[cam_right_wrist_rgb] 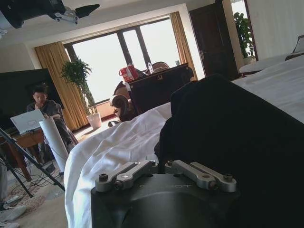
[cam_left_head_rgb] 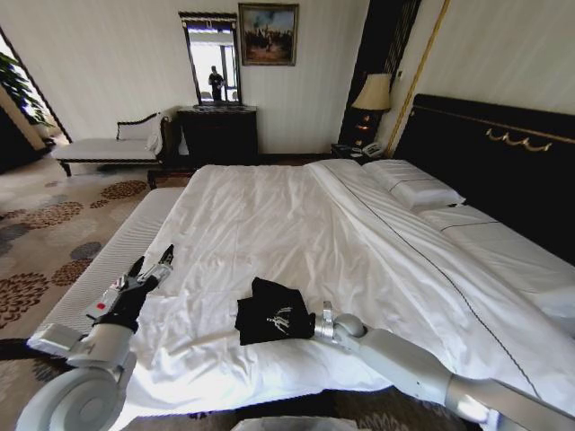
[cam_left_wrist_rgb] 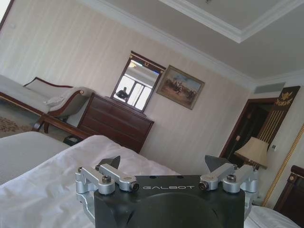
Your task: Fold the clothes on the bed.
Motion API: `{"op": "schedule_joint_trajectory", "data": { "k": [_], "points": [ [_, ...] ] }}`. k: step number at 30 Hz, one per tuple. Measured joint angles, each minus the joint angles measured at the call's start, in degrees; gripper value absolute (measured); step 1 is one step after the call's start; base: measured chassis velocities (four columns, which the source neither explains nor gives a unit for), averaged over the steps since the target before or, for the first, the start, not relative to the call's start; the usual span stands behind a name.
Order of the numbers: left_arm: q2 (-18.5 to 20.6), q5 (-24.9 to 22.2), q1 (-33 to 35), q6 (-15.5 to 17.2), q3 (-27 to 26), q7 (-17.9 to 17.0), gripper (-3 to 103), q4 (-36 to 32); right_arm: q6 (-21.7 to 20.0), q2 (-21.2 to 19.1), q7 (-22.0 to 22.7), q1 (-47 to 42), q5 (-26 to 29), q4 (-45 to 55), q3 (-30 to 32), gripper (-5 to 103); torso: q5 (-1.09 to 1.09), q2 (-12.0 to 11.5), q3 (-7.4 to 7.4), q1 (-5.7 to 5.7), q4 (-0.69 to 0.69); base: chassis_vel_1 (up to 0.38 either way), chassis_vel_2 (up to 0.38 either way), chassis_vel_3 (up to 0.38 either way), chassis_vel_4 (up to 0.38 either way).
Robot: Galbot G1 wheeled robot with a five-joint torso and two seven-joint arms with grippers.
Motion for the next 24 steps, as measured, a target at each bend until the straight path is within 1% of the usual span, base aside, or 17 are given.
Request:
{"op": "schedule_joint_trajectory", "data": {
  "k": [6,9,11,12,13,15,16,18,19,21,22,23,24],
  "points": [
    [0.2,-0.3,-0.1,0.0,-0.2,-0.1,100,0.0,0.7,0.8,0.2,-0.1,-0.2,-0.6,-0.8,1,0.0,0.0,0.0,0.0,0.0,0.0,0.0,0.0,0.0],
    [0.3,-0.4,-0.4,0.0,-0.1,-0.1,100,0.0,1.1,1.1,1.8,-0.5,0.2,0.2,-1.0,1,0.0,0.0,0.0,0.0,0.0,0.0,0.0,0.0,0.0],
    [0.3,-0.4,-0.5,0.0,0.0,-0.1,100,0.0,1.1,1.3,2.6,-0.7,1.1,0.6,-1.0,-1,0.0,0.0,0.0,0.0,0.0,0.0,0.0,0.0,0.0],
    [0.3,-0.3,-0.6,0.0,0.1,-0.1,100,0.0,1.1,1.4,3.4,-0.9,2.2,0.9,-1.0,4,0.0,0.0,0.0,0.0,0.0,0.0,0.0,0.0,0.0],
    [0.3,-0.3,-0.6,0.0,0.2,-0.1,100,0.0,1.3,1.5,3.7,-1.1,2.8,1.1,-1.0,4,0.01,0.0,0.0,0.0,0.0,0.0,0.0,0.0,0.0],
    [0.5,-0.3,-0.7,0.0,0.4,-0.1,100,0.0,2.1,1.5,3.6,-1.3,4.1,1.6,-0.8,15,0.01,0.0,0.0,0.0,0.0,0.0,0.0,0.0,0.0],
    [0.5,-0.3,-0.7,0.0,0.4,-0.1,100,0.0,2.1,1.5,3.6,-1.3,4.1,1.6,-0.8,15,0.01,0.0,0.0,0.0,0.0,0.0,0.0,0.0,0.0],
    [0.8,-0.3,-0.8,0.0,0.3,-0.1,100,0.0,2.9,1.2,1.7,-1.4,6.3,3.1,-0.4,25,0.01,0.0,0.0,0.0,0.0,0.0,0.0,0.0,0.0],
    [0.9,-0.3,-0.9,-0.1,0.3,-0.1,100,0.0,3.2,1.0,0.4,-1.4,7.8,4.2,-0.1,25,0.0,0.0,0.0,0.0,0.0,0.0,0.0,0.0,0.0],
    [1.1,-0.3,-0.9,-0.1,0.2,-0.1,100,0.0,3.6,0.8,-1.7,-1.2,11.5,6.6,0.7,36,0.0,0.0,0.0,0.0,0.0,0.0,0.0,0.0,0.0],
    [1.1,-0.3,-0.9,-0.1,0.2,-0.1,100,0.0,3.6,0.8,-1.7,-1.2,11.5,6.6,0.7,36,0.0,0.0,0.0,0.0,0.0,0.0,0.0,0.0,0.0],
    [1.1,-0.3,-0.9,-0.1,0.2,-0.1,100,0.0,3.5,0.9,-1.6,-0.9,12.9,7.1,1.0,36,0.0,0.0,0.0,0.0,-0.01,0.0,0.0,0.0,0.0],
    [1.1,-0.3,-0.9,-0.1,0.3,-0.1,100,0.0,3.1,1.3,-0.3,-0.4,14.6,7.3,1.2,47,-0.01,0.0,0.0,0.0,0.0,0.0,0.0,0.0,0.0]
  ]
}}
